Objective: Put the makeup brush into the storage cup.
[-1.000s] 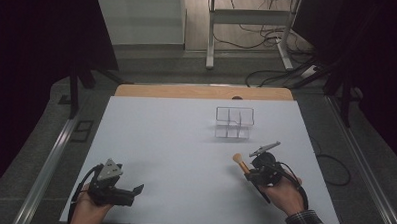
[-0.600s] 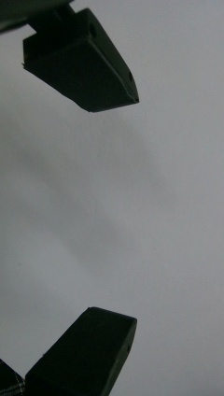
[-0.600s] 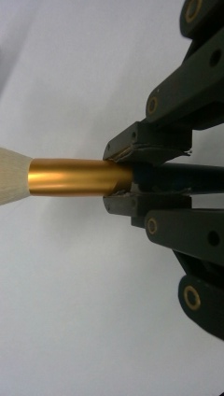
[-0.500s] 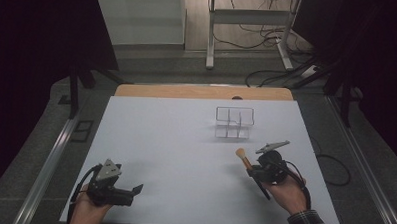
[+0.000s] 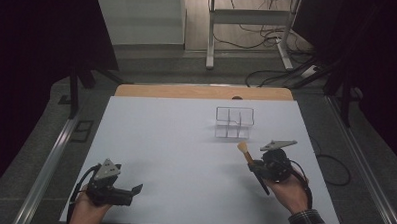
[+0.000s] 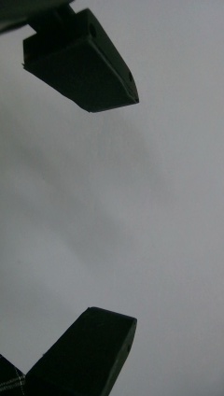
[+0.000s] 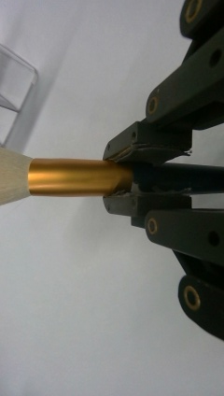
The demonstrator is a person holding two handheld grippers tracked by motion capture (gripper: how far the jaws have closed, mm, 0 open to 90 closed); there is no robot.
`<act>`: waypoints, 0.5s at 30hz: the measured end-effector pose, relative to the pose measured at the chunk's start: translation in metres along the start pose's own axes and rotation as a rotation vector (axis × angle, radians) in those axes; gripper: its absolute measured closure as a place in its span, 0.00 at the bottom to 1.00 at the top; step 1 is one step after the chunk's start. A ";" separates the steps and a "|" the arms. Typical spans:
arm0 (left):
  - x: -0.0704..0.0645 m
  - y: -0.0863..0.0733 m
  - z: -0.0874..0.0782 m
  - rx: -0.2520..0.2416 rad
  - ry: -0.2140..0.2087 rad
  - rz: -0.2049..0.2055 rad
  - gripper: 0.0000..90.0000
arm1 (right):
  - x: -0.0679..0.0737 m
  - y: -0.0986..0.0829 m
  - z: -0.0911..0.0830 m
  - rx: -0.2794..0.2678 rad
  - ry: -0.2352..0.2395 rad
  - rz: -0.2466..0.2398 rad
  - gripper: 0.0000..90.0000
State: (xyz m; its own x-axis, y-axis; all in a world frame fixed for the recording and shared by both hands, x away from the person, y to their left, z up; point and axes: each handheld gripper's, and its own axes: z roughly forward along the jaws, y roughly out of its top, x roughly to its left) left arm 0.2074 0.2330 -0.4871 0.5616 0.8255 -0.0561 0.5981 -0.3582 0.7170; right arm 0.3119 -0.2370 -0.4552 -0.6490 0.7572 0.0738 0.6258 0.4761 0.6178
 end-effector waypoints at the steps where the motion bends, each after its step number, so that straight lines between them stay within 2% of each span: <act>1: 0.000 0.000 0.000 0.002 0.002 -0.001 0.01 | 0.000 0.000 -0.001 -0.011 0.001 0.006 0.83; 15: 0.001 -0.001 0.003 0.036 0.008 0.013 0.01 | -0.002 0.002 -0.011 -0.105 -0.008 0.006 0.83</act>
State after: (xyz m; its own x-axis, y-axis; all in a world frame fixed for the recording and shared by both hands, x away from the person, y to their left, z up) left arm 0.2083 0.2329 -0.4899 0.5653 0.8239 -0.0411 0.6109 -0.3846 0.6920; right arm 0.3099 -0.2418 -0.4455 -0.6421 0.7632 0.0718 0.5803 0.4228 0.6960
